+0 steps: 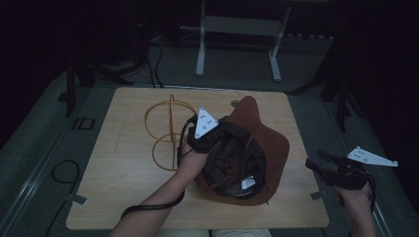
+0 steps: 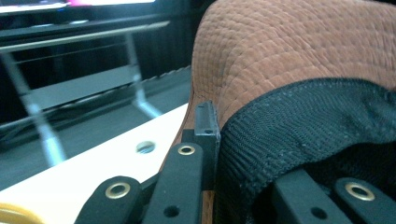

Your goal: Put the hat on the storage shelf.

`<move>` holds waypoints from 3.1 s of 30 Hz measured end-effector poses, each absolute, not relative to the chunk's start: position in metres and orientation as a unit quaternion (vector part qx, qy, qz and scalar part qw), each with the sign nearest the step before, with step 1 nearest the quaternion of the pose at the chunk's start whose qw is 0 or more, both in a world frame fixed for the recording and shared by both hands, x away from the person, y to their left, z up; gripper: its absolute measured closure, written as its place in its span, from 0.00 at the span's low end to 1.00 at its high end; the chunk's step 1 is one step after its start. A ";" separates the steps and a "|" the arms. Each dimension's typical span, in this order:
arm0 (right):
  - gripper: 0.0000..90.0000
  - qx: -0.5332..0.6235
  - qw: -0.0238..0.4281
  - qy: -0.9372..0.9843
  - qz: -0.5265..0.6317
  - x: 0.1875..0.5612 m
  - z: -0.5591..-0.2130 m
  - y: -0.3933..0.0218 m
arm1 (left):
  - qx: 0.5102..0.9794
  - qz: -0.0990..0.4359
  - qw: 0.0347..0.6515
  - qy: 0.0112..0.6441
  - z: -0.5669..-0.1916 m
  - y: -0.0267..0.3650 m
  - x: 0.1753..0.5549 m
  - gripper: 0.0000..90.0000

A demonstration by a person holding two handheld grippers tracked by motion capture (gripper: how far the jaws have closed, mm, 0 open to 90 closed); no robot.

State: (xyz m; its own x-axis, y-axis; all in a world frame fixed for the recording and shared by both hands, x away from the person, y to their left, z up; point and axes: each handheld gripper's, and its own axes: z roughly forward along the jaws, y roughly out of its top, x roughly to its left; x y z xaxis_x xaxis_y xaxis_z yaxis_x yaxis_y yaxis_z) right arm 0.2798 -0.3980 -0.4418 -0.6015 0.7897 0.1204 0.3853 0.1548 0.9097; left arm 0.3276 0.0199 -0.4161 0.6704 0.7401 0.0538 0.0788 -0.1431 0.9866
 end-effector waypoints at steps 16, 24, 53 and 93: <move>0.34 0.324 0.146 0.760 0.544 0.306 -0.437 -0.343 | 0.702 0.180 0.673 0.148 -0.418 0.029 0.319 0.96; 0.53 0.231 0.109 0.770 0.584 0.293 -0.425 -0.309 | 0.708 0.179 0.669 0.140 -0.420 0.021 0.316 0.96; 0.77 0.183 0.056 0.763 0.617 0.299 -0.427 -0.241 | 0.703 0.180 0.676 0.127 -0.415 -0.007 0.300 0.95; 1.00 0.208 0.087 0.715 0.662 0.301 -0.394 -0.291 | 0.742 0.202 0.615 0.172 -0.417 0.035 0.299 0.58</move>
State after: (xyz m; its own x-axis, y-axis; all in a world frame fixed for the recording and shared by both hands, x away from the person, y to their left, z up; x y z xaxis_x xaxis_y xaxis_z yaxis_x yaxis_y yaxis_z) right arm 0.3012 -0.2914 -0.3935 -0.8983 0.4123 0.1516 0.1824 0.0361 0.9826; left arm 0.2993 0.0349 -0.4171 0.8590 0.5043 0.0886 0.0067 -0.1841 0.9829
